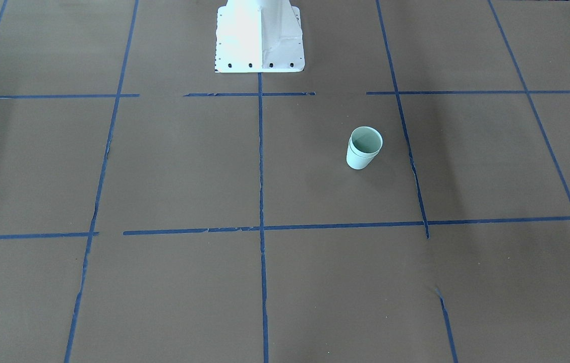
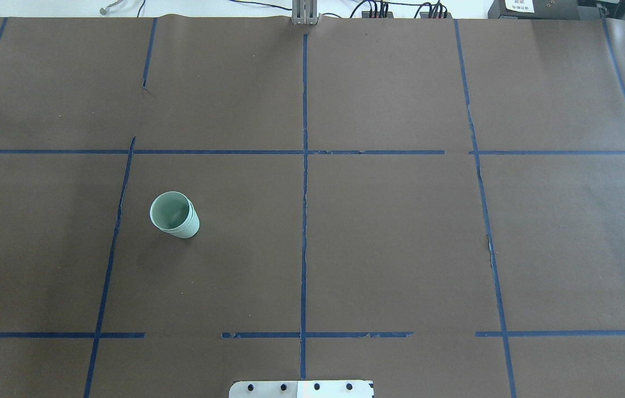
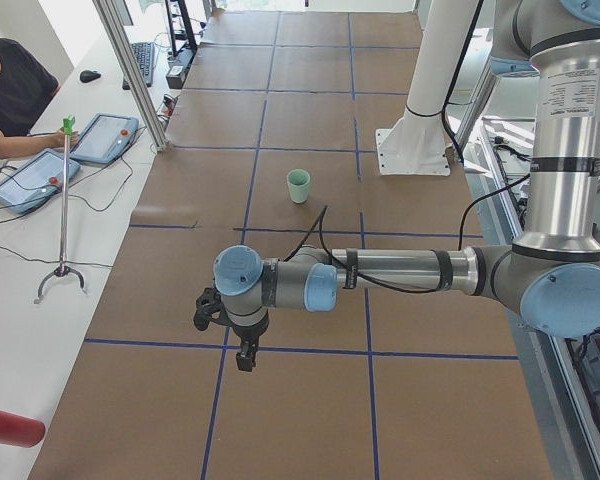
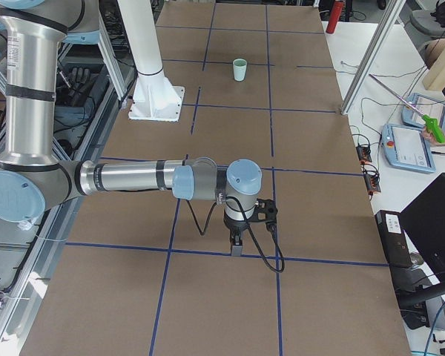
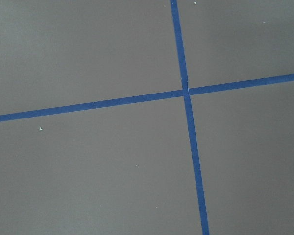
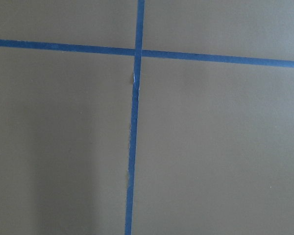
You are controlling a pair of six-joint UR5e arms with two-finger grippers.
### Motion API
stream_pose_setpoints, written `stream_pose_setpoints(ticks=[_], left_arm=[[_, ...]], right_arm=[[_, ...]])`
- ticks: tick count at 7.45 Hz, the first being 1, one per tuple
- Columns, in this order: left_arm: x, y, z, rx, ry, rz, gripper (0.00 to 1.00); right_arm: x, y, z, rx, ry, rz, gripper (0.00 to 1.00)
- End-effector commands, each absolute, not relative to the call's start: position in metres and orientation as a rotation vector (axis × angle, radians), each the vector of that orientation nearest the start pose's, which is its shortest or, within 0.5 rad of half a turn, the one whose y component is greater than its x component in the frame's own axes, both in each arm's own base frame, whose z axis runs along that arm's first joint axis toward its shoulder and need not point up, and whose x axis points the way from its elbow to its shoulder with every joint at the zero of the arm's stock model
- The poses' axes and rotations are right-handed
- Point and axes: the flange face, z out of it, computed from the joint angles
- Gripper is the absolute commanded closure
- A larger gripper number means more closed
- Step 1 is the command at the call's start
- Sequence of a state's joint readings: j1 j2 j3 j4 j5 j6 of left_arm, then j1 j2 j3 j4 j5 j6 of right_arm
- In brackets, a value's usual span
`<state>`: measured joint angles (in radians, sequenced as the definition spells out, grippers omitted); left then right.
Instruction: Stack cups
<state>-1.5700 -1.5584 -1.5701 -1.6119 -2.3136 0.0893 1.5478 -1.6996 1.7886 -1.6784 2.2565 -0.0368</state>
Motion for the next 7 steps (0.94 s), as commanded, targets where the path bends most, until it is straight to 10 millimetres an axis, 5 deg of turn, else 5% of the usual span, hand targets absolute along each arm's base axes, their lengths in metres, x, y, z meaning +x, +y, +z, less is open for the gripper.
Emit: stream_pose_setpoints(ticks=[1, 7], left_arm=[[-0.0843, -0.4827, 0.6539, 0.05, 0.742, 0.05, 0.0], [-0.0865, -0.4818, 0.6492, 0.055, 0.744, 0.046, 0.0]], right_arm=[[0.0602, -0.4357, 0.6274, -0.013, -0.686, -0.051, 0.0], [0.0602, -0.4357, 0.6282, -0.014, -0.686, -0.051, 0.0]])
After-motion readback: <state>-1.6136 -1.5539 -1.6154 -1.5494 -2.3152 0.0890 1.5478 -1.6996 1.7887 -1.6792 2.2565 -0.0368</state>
